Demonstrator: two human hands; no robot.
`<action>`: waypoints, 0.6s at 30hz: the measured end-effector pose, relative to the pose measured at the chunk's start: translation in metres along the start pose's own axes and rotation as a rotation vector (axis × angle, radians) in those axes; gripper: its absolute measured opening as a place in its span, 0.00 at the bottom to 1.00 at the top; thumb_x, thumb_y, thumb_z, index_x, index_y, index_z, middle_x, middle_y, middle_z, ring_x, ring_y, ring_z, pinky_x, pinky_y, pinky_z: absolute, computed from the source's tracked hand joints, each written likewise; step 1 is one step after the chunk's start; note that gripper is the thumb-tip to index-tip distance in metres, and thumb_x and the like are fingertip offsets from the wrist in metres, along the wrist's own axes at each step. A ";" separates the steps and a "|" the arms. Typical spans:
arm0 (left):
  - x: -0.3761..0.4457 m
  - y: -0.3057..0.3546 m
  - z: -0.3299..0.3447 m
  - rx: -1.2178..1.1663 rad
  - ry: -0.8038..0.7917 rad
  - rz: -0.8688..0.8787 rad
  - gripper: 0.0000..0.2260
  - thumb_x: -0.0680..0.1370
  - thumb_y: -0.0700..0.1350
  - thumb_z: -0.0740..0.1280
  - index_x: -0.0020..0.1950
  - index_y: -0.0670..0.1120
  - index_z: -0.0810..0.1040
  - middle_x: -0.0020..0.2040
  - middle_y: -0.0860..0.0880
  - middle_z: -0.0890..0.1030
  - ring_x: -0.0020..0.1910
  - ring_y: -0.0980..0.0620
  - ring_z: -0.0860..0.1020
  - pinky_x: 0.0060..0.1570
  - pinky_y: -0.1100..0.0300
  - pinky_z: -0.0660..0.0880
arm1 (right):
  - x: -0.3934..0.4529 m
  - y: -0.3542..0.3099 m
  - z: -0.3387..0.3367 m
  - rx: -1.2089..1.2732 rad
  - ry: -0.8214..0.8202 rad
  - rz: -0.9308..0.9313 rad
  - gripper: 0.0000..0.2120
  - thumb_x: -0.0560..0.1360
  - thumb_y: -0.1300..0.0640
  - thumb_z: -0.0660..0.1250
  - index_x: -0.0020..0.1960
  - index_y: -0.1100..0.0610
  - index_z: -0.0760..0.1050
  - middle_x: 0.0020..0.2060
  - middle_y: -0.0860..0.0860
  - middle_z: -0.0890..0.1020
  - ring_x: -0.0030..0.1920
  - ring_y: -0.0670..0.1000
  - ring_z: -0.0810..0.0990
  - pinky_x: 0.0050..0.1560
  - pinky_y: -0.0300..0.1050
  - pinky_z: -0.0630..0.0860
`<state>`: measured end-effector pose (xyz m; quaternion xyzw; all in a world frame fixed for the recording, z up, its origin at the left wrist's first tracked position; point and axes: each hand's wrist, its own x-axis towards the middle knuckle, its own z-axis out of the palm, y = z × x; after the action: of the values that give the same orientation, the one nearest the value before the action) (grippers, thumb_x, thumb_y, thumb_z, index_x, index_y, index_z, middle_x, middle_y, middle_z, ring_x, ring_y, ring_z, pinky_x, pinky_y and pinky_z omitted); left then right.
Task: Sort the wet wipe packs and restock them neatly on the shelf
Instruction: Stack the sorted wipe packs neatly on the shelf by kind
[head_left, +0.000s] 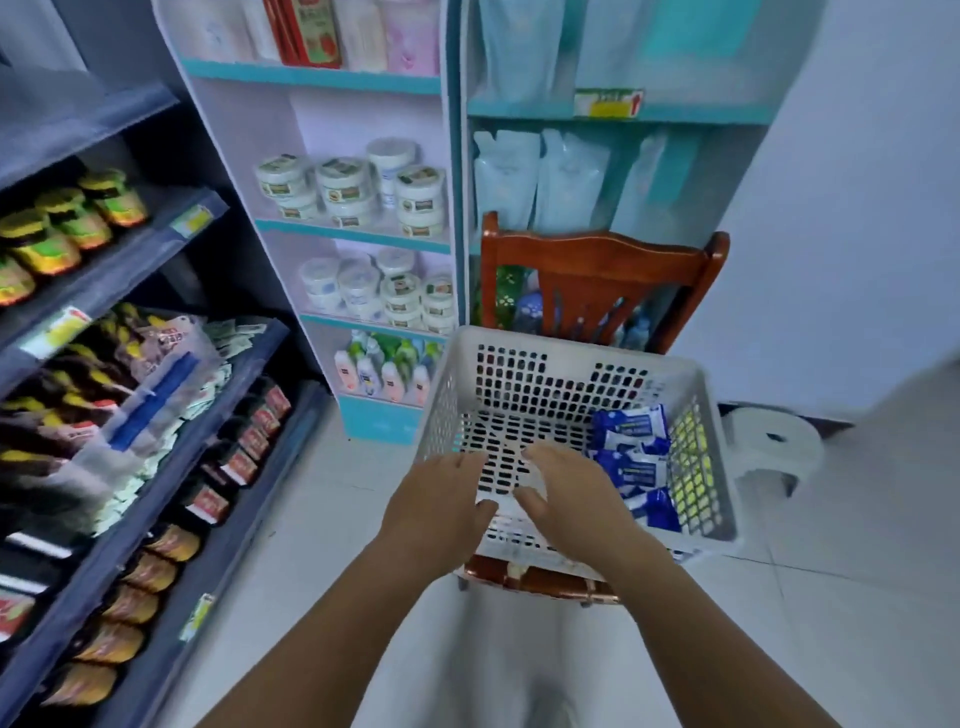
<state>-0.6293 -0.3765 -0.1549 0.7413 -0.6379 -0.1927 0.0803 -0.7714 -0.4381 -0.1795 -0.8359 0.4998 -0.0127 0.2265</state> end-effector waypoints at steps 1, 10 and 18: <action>0.013 0.011 0.008 0.003 -0.013 0.011 0.21 0.80 0.52 0.61 0.72 0.52 0.63 0.70 0.52 0.70 0.67 0.52 0.68 0.65 0.57 0.67 | 0.004 0.017 -0.002 0.001 -0.002 0.012 0.26 0.79 0.46 0.59 0.74 0.53 0.61 0.73 0.48 0.66 0.72 0.49 0.63 0.73 0.46 0.58; 0.105 0.076 0.078 0.050 -0.176 0.108 0.24 0.81 0.51 0.57 0.76 0.49 0.57 0.74 0.50 0.65 0.71 0.51 0.64 0.69 0.57 0.61 | 0.032 0.141 -0.006 0.022 -0.076 0.204 0.21 0.79 0.49 0.60 0.70 0.53 0.65 0.67 0.51 0.71 0.66 0.53 0.69 0.67 0.48 0.66; 0.173 0.083 0.121 0.035 -0.300 0.188 0.23 0.81 0.49 0.58 0.76 0.49 0.59 0.73 0.49 0.66 0.71 0.51 0.64 0.69 0.57 0.61 | 0.059 0.198 0.016 0.109 -0.096 0.380 0.21 0.78 0.52 0.61 0.70 0.55 0.67 0.68 0.52 0.72 0.66 0.53 0.70 0.67 0.48 0.66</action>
<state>-0.7330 -0.5447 -0.2668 0.6426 -0.7125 -0.2816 -0.0109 -0.9025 -0.5609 -0.2836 -0.7127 0.6357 0.0432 0.2935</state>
